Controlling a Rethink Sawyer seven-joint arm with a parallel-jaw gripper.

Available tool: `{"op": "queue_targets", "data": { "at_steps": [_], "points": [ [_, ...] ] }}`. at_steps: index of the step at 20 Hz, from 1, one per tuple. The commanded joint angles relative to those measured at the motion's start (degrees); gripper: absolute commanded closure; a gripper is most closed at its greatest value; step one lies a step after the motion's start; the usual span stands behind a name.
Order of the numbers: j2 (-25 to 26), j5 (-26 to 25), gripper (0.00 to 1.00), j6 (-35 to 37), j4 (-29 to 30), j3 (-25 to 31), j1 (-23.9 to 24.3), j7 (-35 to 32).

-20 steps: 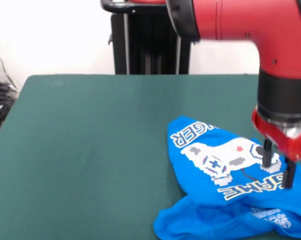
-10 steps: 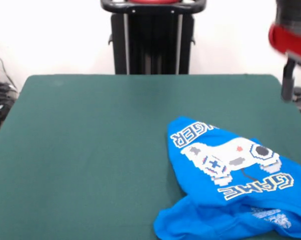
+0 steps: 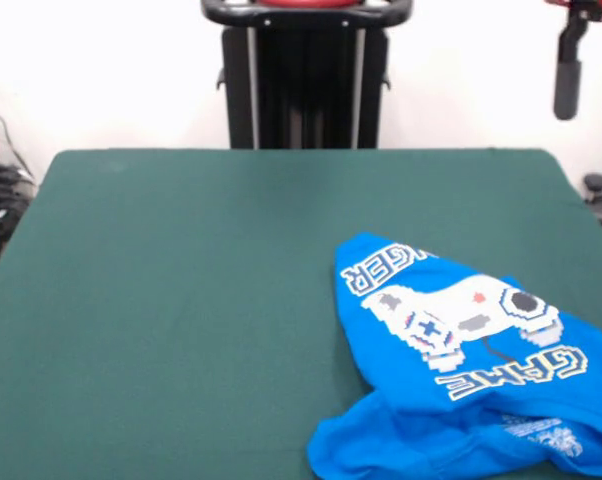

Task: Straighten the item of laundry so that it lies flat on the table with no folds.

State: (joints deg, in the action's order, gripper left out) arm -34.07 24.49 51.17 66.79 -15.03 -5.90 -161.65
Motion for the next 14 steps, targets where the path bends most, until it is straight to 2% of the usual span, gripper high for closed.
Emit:
{"op": "queue_targets", "data": {
  "at_steps": [1, 8, 14],
  "points": [
    [2.2, -4.0, 0.00, -6.0, 16.7, 0.1, -0.7, -5.5],
    [1.7, -5.2, 0.00, -16.0, 24.1, 2.7, 0.7, -3.2],
    [4.0, -6.6, 0.00, -24.0, 26.9, 4.5, 1.8, -2.5]
  ]
}}
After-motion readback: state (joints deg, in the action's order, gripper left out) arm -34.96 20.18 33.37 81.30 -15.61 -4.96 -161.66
